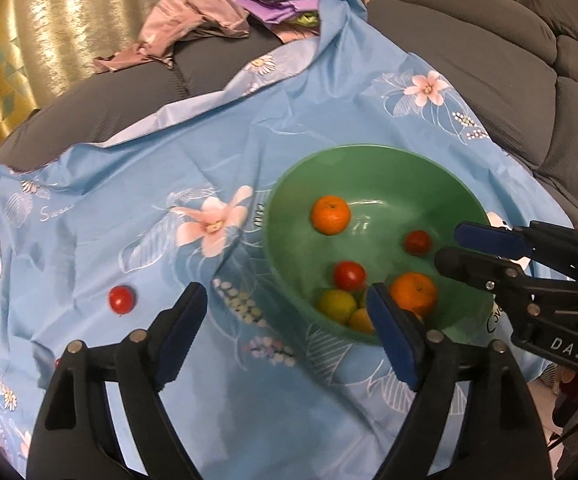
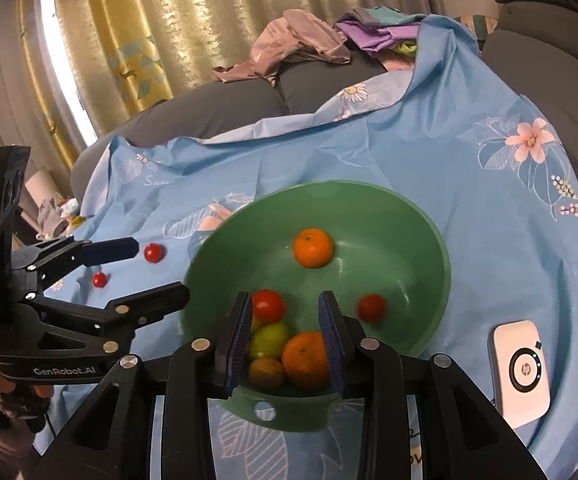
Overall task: Organize fruits
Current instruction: 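Open both tools to drop the tomatoes into the bowl and withdraw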
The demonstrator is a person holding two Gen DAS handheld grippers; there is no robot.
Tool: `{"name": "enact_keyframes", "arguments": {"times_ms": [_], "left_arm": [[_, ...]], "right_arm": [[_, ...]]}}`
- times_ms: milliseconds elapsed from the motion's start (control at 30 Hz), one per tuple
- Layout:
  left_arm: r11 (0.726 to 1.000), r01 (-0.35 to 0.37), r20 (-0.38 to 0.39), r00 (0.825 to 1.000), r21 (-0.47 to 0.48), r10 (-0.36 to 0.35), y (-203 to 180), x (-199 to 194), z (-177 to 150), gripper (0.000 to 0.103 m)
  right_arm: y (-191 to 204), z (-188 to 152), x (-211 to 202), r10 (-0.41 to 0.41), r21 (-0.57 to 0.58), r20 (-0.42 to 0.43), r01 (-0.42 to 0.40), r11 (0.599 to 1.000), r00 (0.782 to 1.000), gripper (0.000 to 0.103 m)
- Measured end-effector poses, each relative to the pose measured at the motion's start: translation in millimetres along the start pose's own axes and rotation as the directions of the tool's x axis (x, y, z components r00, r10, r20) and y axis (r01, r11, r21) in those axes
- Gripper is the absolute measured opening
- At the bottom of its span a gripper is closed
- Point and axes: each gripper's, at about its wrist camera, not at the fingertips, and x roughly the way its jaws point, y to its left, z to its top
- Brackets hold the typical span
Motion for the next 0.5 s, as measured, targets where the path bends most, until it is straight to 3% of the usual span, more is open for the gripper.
{"name": "enact_keyframes", "arguments": {"times_ms": [300, 500], "left_arm": [[0.997, -0.057, 0.043, 0.997, -0.054, 0.059, 30, -34, -22, 0.086], [0.98, -0.111, 0.023, 0.993, -0.163, 0.116, 77, -55, -63, 0.087]], "right_arm": [[34, 6, -6, 0.048, -0.038, -0.003, -0.048, 0.998, 0.999, 0.034], [64, 4, -1, 0.097, -0.076, -0.031, -0.099, 0.992, 0.995, 0.034]]}}
